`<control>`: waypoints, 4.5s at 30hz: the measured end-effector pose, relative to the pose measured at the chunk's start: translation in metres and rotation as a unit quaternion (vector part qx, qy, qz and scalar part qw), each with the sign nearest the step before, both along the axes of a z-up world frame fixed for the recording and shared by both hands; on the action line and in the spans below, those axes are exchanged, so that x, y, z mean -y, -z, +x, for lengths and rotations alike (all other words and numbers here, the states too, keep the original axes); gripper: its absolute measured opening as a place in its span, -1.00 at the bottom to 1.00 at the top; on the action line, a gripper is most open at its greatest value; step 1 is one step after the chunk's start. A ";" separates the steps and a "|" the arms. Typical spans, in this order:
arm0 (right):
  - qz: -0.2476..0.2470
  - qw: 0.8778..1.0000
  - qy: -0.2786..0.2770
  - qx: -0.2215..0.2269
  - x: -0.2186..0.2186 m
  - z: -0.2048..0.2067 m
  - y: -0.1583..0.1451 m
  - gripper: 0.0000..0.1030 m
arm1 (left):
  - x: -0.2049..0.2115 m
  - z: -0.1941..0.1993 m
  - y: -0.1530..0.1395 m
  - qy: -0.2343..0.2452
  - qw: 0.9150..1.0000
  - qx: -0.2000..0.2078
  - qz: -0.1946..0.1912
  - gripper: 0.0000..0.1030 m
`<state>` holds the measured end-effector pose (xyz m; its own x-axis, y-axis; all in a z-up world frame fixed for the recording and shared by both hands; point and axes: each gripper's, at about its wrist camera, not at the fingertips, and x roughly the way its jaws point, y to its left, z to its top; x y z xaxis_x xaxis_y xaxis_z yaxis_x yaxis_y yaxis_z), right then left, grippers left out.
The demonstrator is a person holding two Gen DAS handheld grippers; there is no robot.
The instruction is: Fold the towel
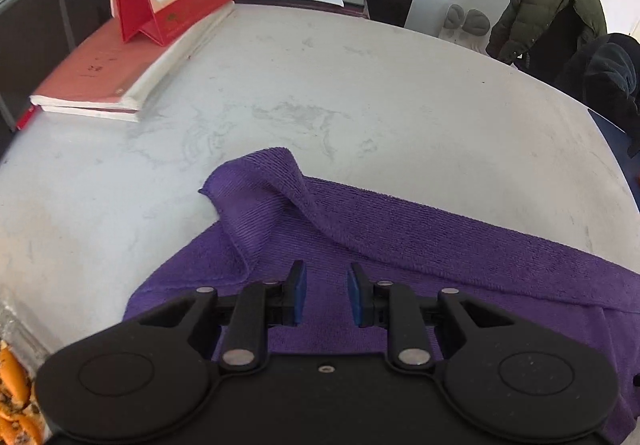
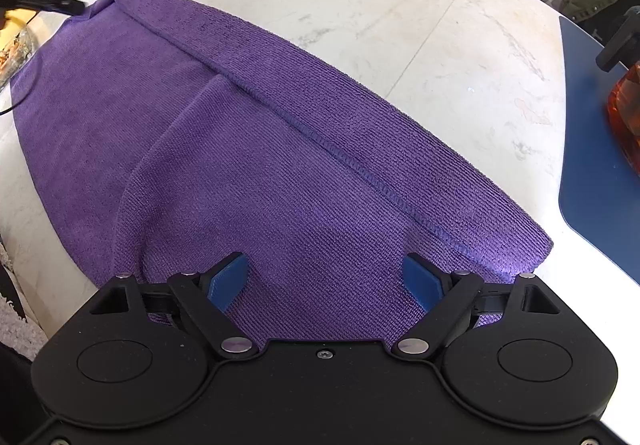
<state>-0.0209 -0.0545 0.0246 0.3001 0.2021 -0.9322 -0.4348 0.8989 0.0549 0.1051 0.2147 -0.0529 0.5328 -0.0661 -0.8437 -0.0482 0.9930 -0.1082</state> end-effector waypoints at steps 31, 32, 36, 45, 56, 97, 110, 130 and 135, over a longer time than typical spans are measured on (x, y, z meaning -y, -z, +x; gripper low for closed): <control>0.010 1.000 0.001 0.009 0.018 -0.005 0.004 0.79 | 0.075 -0.030 0.003 0.068 0.995 -0.023 0.066 -0.41; 0.008 1.000 0.004 0.015 0.023 -0.005 0.001 0.73 | 0.082 -0.032 0.006 0.074 0.993 -0.023 0.091 -0.41; -0.001 0.997 0.039 0.061 0.051 -0.003 -0.017 0.58 | 0.085 -0.034 0.007 0.074 0.991 -0.021 0.105 -0.36; -0.039 0.987 -0.086 0.128 0.078 0.002 -0.014 0.01 | 0.095 -0.030 0.004 0.069 0.988 -0.040 0.134 -0.35; 0.006 0.986 -0.131 0.100 0.067 0.020 0.003 -0.52 | 0.100 -0.028 0.004 0.054 0.986 -0.052 0.148 -0.29; 0.039 0.972 -0.194 0.123 0.043 0.062 -0.008 -0.97 | 0.103 -0.017 0.003 0.077 0.982 -0.073 0.158 -0.25; 0.002 0.974 -0.149 0.170 0.056 0.121 0.017 -0.92 | 0.098 -0.012 0.005 0.081 0.982 -0.081 0.153 -0.25; 0.055 0.984 0.099 0.139 0.124 0.039 -0.033 -0.49 | 0.080 -0.011 0.008 0.079 0.989 -0.069 0.108 -0.19; 0.111 0.973 0.194 0.059 0.140 -0.023 -0.022 -0.43 | 0.081 -0.013 0.008 0.092 0.987 -0.062 0.112 -0.19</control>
